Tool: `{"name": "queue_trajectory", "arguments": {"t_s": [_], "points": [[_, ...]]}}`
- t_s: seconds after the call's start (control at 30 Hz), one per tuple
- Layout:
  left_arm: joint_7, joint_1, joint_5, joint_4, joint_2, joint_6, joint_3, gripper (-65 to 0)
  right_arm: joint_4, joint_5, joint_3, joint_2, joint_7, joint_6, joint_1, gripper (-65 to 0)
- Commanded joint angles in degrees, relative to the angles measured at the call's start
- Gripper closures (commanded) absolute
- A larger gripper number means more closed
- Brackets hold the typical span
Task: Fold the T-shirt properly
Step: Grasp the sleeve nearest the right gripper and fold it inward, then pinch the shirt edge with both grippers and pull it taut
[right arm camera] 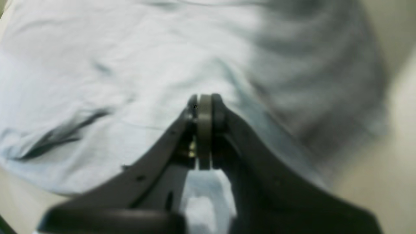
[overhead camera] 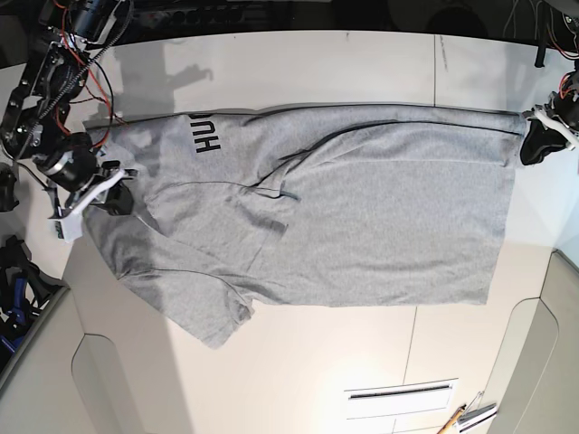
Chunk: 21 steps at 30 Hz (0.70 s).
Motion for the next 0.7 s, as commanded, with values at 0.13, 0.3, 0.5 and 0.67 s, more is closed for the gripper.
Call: {"name": "queue_trajectory", "arguments": {"t_s": [0.13, 0.3, 0.5, 0.67], "points": [[-1.07, -2.6, 5.35, 0.72, -1.01, -0.89, 5.9, 0.0, 0.98, 1.7, 5.38, 0.48, 3.43, 0.44, -1.97, 0.0], [-6.6, -3.78, 18.16, 0.72, -1.01, 6.67, 14.45, 0.0, 0.92, 1.18, 5.11, 0.46, 3.85, 1.05, -3.52, 0.0], [-9.57, -4.5, 26.93, -2.43, -1.01, 13.44, 20.92, 0.0, 0.04, -4.81, 2.73, 0.46, 5.09, 0.85, -4.44, 0.0], [-9.16, -4.7, 26.91, -7.06, -1.01, 13.42, 21.16, 0.0, -3.52, -9.88, 2.43, 0.63, 7.26, 0.28, -5.25, 0.0]]}}
